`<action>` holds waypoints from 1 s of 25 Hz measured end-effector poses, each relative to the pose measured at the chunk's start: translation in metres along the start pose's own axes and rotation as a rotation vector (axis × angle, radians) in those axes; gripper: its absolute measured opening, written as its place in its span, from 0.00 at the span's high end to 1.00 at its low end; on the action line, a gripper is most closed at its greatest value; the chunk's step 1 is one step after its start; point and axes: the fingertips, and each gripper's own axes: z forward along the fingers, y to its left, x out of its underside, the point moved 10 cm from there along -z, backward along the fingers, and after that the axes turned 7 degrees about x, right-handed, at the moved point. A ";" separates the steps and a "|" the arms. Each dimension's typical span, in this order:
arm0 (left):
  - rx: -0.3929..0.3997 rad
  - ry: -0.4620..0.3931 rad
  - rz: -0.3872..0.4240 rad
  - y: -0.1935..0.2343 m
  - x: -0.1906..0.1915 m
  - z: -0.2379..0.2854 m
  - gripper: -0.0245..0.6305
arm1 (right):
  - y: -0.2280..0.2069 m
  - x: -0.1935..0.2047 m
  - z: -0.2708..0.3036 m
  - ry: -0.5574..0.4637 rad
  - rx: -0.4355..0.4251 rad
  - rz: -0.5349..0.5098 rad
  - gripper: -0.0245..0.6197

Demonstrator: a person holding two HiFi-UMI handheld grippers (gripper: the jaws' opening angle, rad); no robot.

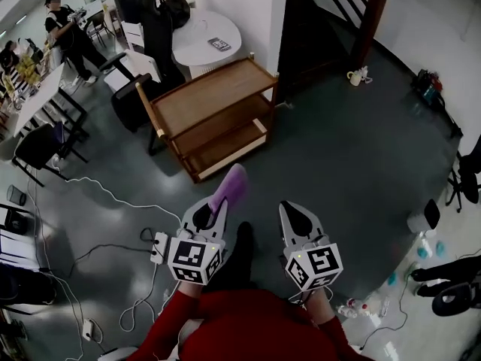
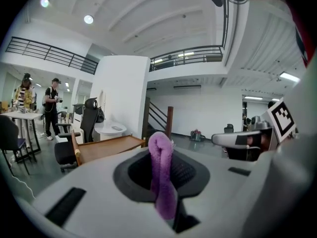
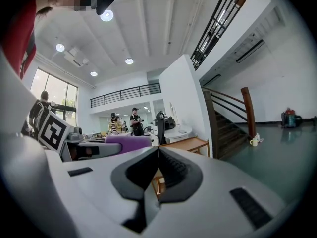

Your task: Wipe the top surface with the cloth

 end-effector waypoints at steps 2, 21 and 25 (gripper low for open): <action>-0.015 -0.004 -0.030 0.014 0.000 0.023 0.88 | -0.013 -0.005 0.022 -0.004 -0.015 0.027 0.94; -0.157 0.019 -0.118 0.136 -0.050 0.196 0.88 | -0.120 -0.082 0.230 0.055 -0.075 -0.019 0.94; -0.152 0.072 -0.163 0.126 -0.033 0.220 0.88 | -0.141 -0.078 0.235 0.099 -0.070 -0.005 0.94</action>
